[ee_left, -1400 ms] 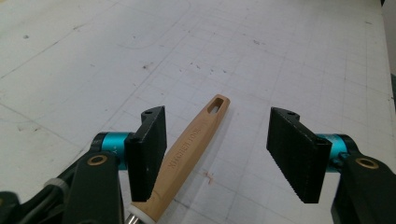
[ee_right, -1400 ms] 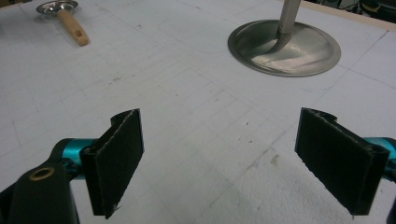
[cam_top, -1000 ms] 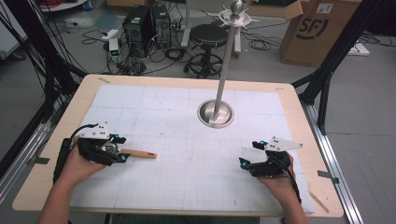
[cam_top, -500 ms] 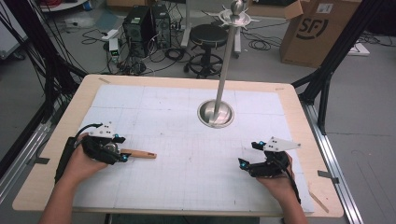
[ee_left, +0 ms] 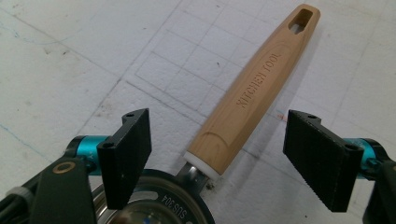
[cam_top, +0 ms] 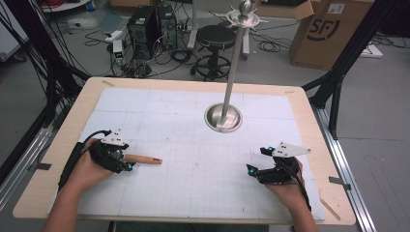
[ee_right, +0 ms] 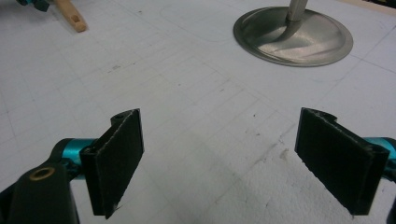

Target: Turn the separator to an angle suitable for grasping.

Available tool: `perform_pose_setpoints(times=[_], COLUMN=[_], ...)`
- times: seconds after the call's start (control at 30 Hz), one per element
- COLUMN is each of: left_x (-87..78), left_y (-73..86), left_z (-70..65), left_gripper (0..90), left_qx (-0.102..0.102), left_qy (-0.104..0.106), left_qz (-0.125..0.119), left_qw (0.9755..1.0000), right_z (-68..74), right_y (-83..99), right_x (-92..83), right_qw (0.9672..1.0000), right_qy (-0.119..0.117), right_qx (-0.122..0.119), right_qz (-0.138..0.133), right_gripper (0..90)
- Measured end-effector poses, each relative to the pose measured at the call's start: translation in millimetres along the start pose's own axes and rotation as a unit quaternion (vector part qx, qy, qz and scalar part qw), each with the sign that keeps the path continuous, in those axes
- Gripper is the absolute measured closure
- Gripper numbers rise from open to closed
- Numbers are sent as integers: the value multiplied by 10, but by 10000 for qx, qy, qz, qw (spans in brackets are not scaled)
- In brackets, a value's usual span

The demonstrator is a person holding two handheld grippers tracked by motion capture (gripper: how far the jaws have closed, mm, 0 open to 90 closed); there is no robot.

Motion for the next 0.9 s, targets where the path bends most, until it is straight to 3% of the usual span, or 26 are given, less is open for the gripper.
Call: perform_pose_setpoints(times=[0.17,0.2,0.27,0.3,0.37,0.8,0.9], left_x=[18,18,27,27,13,19,24], left_y=[23,23,37,37,30,-19,-47], left_z=[7,7,-4,-4,-20,-106,-134], left_gripper=[233,262,404,461,515,667,675], left_qx=[-112,-112,-140,-140,-79,-79,-15], left_qy=[15,15,211,211,301,454,487], left_qz=[129,129,185,185,228,367,508], left_qw=[9999,9999,9995,9995,9993,9983,9975], right_z=[-3,-3,-5,-5,-7,-12,-12], right_y=[1,1,5,5,12,16,16], right_x=[0,0,5,5,8,8,8], right_qw=[10000,10000,10000,10000,10000,10000,10000], right_qy=[2,2,-5,-5,4,3,2], right_qx=[-1,-1,-23,-23,-18,-11,-17], right_qz=[-2,-2,11,11,33,32,34], right_gripper=[143,143,143,143,144,144,144])
Point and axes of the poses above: each handheld gripper's, and its own axes: x roughly forward along the jaws, y roughly out of its underside, z roughly to its left, the point moved 4 cm from there along x, roughly forward along the jaws, and after that the axes turned 5 degrees about y, right-handed, at the moved point
